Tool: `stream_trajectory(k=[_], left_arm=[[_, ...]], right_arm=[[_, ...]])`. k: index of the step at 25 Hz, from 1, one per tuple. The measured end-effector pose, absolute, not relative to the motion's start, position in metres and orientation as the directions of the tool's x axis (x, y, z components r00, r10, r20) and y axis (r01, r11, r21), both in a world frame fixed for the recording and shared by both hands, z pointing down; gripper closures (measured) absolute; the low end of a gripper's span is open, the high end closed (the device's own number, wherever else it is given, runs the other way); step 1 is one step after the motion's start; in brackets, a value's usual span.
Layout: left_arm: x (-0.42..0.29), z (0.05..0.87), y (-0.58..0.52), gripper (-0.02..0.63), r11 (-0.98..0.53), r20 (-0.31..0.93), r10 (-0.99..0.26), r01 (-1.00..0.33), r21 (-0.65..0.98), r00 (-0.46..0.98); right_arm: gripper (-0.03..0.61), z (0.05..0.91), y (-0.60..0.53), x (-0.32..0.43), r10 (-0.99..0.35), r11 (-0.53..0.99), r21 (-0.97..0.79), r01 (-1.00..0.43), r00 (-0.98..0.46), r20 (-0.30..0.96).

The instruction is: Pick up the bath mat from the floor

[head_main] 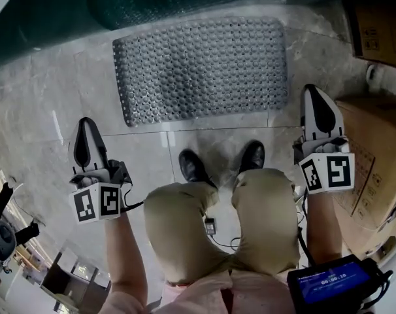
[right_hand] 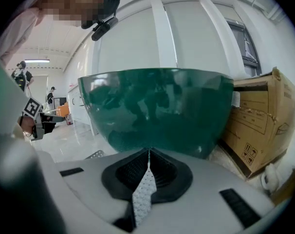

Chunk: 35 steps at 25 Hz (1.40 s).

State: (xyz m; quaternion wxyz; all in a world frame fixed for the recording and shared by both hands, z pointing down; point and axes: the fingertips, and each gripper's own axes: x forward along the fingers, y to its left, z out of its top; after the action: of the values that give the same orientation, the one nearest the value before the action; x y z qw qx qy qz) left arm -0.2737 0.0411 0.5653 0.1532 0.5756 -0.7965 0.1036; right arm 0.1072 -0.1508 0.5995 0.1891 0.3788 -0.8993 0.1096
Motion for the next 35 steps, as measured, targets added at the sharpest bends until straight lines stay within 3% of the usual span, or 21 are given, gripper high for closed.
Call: stream_trajectory(k=[23,35], left_arm=[[-0.326,0.745,0.031,0.588,0.352,0.456,-0.833,-0.936,0.002,-0.312],[-0.332,0.798,0.042,0.586,0.368,0.537,-0.782,-0.930,-0.012,-0.317]], right_arm=[[0.558,0.760,-0.197,0.088,-0.606,0.704,-0.027,-0.710,-0.620,0.498],[0.558,0.764,-0.203,0.091,-0.620,0.695,-0.017,-0.718,-0.612,0.491]])
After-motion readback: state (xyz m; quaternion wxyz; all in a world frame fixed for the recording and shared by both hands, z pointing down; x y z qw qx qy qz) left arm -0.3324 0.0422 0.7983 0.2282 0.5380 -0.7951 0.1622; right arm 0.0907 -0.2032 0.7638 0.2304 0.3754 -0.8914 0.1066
